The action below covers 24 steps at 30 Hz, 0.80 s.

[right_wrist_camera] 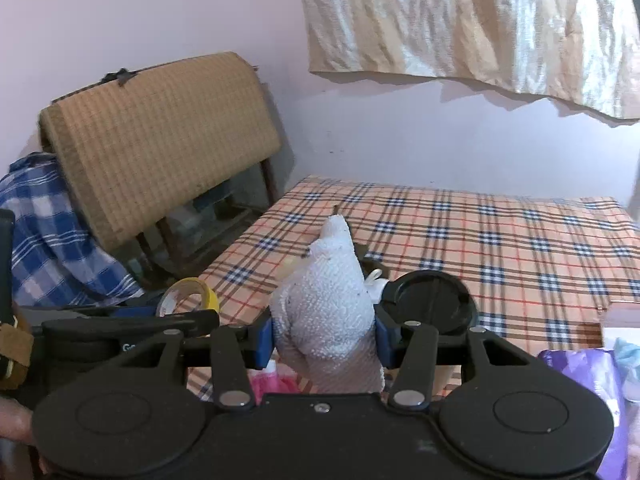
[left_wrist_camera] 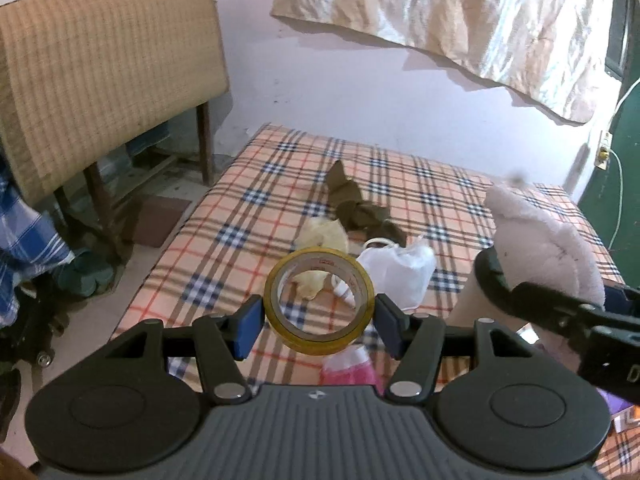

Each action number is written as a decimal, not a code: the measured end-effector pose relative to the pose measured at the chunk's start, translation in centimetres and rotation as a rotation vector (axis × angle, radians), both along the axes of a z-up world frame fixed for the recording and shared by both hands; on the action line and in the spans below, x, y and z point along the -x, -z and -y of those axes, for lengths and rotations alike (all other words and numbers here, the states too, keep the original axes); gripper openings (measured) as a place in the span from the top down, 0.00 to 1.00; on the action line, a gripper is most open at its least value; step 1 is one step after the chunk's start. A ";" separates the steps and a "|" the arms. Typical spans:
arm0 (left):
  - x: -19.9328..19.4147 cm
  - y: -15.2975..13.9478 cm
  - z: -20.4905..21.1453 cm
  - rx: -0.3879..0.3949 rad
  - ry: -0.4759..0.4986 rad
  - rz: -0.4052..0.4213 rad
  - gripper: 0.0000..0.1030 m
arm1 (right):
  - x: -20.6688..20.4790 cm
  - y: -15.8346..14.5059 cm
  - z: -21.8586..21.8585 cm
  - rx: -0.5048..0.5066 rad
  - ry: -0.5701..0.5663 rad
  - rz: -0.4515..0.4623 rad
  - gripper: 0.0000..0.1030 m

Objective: Organize soft objects
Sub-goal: 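Carry the tape roll with the left tool while the right tool carries the towel toward the box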

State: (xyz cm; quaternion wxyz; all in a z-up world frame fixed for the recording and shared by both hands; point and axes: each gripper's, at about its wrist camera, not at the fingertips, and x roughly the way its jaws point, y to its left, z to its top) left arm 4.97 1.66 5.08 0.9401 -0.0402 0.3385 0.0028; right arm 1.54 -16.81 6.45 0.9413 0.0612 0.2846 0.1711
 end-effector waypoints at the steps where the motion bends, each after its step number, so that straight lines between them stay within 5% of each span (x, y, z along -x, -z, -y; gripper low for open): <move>1: -0.1 -0.1 0.1 -0.002 0.005 0.001 0.41 | 0.0 -0.1 0.1 0.002 0.005 0.000 0.43; 24: -1.1 -2.0 4.0 -0.013 0.095 0.017 0.41 | -0.2 -1.8 2.5 0.028 0.086 0.016 0.43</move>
